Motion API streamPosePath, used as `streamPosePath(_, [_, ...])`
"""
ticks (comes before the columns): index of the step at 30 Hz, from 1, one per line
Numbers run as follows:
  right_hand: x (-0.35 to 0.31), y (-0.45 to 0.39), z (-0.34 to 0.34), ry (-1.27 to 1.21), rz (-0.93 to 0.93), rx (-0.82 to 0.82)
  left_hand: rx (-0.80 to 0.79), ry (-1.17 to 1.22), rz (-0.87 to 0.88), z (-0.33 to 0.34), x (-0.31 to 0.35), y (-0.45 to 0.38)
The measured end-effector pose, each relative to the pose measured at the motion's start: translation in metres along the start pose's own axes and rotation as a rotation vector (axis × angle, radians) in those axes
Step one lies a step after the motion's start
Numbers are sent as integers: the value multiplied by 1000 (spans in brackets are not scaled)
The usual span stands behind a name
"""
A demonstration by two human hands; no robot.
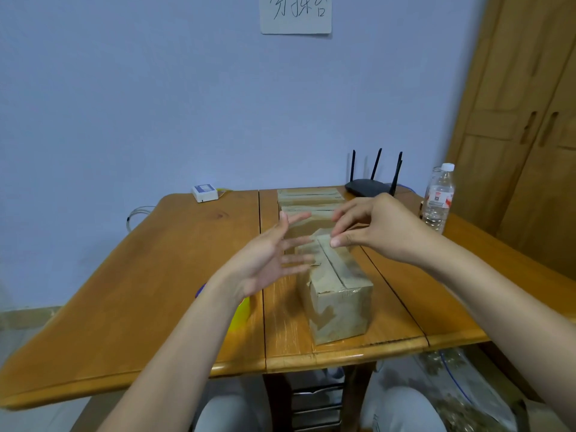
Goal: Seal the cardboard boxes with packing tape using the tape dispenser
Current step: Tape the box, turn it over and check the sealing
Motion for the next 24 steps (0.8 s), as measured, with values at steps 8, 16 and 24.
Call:
streamPosePath(8, [0,16,-13,11,-35,-79,-154,23,-230,2,-8,-5])
streamPosePath(16, [-20,21,-25,-64,-144,-17,-264,-25,-147,4,-12,-4])
streamPosePath(24, [-34,19,-38,-140,-155,-90,-495,-7,14,4,-10,6])
Point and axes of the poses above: each hand's wrist, its own y-axis away from the middle knuckle, its own z-axis out of the palm, x = y × z, the point moved 1 cm from there along -y, towards the middle knuckle, and after that the axes turned 9 degrees about y, right-handed, at the moved point
